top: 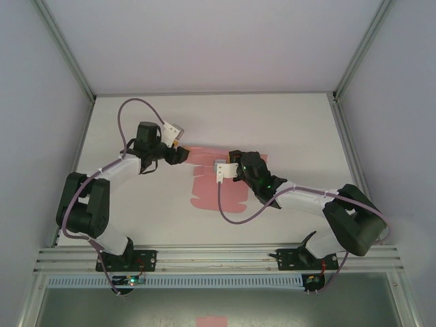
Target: Assemble paper box
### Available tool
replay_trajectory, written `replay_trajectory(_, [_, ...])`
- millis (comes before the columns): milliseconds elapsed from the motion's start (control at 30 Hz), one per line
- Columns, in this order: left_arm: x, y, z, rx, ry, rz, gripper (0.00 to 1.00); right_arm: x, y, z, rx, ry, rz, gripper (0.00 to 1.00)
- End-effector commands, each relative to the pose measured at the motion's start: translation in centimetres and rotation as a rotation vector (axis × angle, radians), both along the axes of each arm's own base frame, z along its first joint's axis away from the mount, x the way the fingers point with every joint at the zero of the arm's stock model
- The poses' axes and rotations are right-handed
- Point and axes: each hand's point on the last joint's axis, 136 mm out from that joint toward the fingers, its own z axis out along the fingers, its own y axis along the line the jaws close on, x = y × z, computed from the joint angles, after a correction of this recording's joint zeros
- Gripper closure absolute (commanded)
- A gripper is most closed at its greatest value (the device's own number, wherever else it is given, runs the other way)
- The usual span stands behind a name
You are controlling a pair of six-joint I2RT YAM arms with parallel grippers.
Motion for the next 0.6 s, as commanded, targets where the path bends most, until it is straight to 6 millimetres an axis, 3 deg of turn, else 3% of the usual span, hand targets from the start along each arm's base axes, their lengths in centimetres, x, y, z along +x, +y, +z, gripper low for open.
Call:
replay_trajectory(0, [-1.0, -1.5, 0.9, -0.062, 0.045, -0.138, 0.37, -0.4, 0.4, 0.6, 0.025, 0.026, 0.015, 1.0])
replay_trajectory(167, [-3.1, -2.7, 1.3, -0.107, 0.072, -0.269, 0.38, -0.6, 0.2, 0.8, 0.023, 0.034, 0.017, 1.0])
replay_trajectory(467, [-3.1, -4.0, 1.2, -0.141, 0.194, -0.301, 0.39, -0.6, 0.4, 0.3, -0.001, 0.047, 0.012, 1.0])
replay_trajectory(567, [-3.2, -4.6, 0.2, -0.113, 0.226, -0.304, 0.48, -0.7, 0.5, 0.7, 0.016, 0.043, 0.015, 1.0])
